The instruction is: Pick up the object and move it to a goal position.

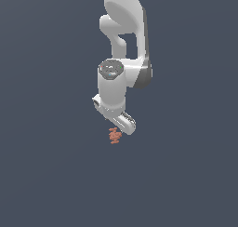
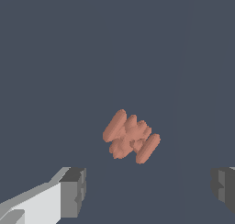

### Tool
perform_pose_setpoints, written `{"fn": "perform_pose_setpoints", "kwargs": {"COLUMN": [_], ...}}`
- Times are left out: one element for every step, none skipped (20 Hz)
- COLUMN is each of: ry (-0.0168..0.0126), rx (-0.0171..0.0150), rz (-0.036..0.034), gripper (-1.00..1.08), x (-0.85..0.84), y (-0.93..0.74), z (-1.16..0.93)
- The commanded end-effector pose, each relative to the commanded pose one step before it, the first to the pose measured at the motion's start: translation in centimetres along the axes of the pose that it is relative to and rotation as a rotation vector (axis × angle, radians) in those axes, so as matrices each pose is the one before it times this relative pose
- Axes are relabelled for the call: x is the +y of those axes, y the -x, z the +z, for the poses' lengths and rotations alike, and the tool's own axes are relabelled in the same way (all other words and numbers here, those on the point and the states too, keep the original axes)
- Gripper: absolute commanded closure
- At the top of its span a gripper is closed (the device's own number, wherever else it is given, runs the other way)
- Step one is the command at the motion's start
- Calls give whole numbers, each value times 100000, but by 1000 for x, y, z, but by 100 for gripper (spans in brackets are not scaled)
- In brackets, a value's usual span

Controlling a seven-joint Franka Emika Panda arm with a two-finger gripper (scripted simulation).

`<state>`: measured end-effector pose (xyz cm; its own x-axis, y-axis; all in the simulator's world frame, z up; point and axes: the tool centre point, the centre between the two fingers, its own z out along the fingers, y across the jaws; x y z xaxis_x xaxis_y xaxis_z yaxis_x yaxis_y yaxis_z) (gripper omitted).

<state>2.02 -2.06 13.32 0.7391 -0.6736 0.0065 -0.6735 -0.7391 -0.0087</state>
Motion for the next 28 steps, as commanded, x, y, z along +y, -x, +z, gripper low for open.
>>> {"fn": "perform_pose_setpoints", "kwargs": {"ry": [55,32,36,39,42,44,47,48,50,50,49,47,44,41,38,35,32,29,26,23,20,18,15,13,10,8,5,3], "rx": [-185,-65,-59,-53,-46,-40,-33,-27,-20,-13,-7,-1,4,8,12,14,16,17,18,18,17,16,15,13,11,9,6,4], "rz": [7292,2842,2842,2841,2839,2839,2838,2837,2835,2813,2686,2541,2394,2249,2102,1956,1811,1666,1520,1376,1231,1085,939,796,651,507,359,218], "gripper": [-92,-92,-92,-92,-92,-92,-92,-92,-92,-92,-92,-92,-92,-92,-92,-92,-92,-92,-92,-92,-92,-92,-92,-92,-92,-92,-92,-92], "x": [-102,-40,-39,-38,-38,-38,-37,-37,-37,-36,-34,-32,-30,-27,-26,-24,-22,-20,-18,-16,-14,-13,-11,-9,-7,-6,-5,-2], "y": [-39,-11,-11,-10,-9,-9,-8,-7,-6,-6,-5,-4,-3,-3,-2,-1,-1,-1,-1,-1,-1,0,1,0,0,-1,2,-1], "z": [529,209,208,208,207,207,206,206,205,203,193,182,171,161,150,139,128,118,107,97,87,76,66,56,46,35,25,15]}}
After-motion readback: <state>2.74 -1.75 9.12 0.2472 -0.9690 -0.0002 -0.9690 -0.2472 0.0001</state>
